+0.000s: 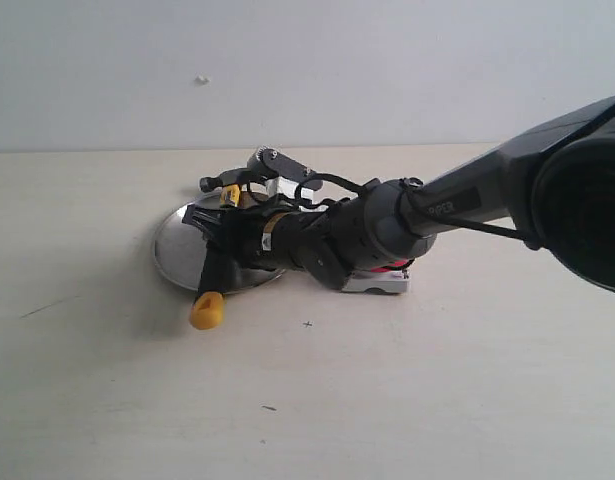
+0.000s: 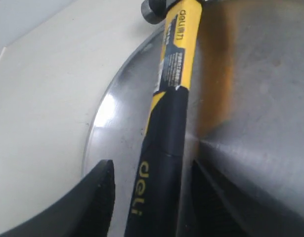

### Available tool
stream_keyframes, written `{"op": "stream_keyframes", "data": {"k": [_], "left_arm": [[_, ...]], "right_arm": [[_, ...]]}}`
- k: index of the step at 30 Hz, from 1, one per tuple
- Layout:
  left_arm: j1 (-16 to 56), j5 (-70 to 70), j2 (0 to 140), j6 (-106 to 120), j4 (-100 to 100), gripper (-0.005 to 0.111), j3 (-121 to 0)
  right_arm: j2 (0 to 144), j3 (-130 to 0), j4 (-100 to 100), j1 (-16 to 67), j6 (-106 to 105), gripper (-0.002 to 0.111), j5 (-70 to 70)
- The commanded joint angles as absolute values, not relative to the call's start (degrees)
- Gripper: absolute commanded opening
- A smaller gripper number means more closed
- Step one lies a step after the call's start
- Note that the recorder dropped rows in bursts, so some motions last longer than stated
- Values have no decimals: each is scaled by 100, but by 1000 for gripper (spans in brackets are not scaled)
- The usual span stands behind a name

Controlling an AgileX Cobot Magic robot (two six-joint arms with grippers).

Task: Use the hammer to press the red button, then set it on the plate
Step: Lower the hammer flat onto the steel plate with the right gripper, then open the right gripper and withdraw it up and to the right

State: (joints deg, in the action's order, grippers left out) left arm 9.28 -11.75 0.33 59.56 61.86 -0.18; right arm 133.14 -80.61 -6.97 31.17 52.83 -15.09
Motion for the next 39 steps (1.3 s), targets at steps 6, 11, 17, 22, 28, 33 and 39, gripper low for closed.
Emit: {"op": "stream_keyframes", "data": {"k": [6, 11, 17, 22, 28, 33, 39], "left_arm": [[922, -1172, 0, 5956, 6173, 0, 0], [922, -1172, 0, 5956, 6173, 0, 0], [922, -1172, 0, 5956, 6173, 0, 0], [922, -1172, 0, 5956, 6173, 0, 0], [922, -1172, 0, 5956, 6173, 0, 0], [922, -1172, 0, 5956, 6173, 0, 0], [922, -1172, 0, 5956, 6173, 0, 0]], "right_arm": [[12897, -8489, -720, 3115, 4782, 50, -588], [12454, -8491, -817, 3050, 4691, 35, -82], [11867, -8491, -1129, 3128, 3885, 0, 1137], [11190, -7856, -1264, 3336, 3432, 0, 1092], [9784, -6304, -1251, 3435, 3463, 0, -371], [8583, -5216, -1262, 3435, 3451, 0, -513], [7451, -4439, -1127, 3435, 3362, 0, 636]]}}
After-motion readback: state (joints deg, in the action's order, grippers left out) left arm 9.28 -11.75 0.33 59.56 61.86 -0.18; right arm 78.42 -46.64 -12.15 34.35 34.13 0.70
